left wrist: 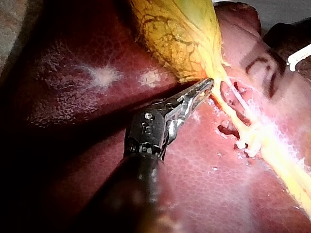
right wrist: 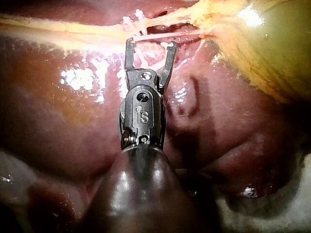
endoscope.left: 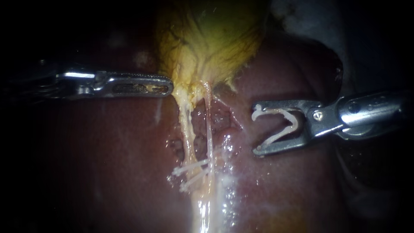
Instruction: Clipping third clip left tube
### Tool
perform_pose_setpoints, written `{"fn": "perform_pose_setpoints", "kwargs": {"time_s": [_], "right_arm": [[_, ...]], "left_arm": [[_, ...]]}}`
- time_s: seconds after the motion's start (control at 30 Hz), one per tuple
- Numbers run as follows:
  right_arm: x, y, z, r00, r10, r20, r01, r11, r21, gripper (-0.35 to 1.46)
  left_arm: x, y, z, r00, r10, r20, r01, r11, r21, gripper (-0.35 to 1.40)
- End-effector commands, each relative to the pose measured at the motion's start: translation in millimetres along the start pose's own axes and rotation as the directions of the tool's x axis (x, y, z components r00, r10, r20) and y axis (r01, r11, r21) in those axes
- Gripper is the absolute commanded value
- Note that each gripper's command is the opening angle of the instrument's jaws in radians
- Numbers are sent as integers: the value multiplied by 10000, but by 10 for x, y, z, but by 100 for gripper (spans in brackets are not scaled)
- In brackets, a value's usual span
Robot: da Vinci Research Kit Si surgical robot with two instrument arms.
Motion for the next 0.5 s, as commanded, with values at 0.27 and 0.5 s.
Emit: {"fn": "perform_pose_setpoints", "kwargs": {"time_s": [0.27,0.5], "right_arm": [[0,-1,0,10000,-3,29,3,10000,2,60],[0,-2,0,10000,-9,28,9,10000,7,60]], "left_arm": [[-19,-7,-26,9999,-110,-3,110,9999,-89,-35],[-57,-17,-68,9996,-59,280,68,9994,-329,-35]]}}
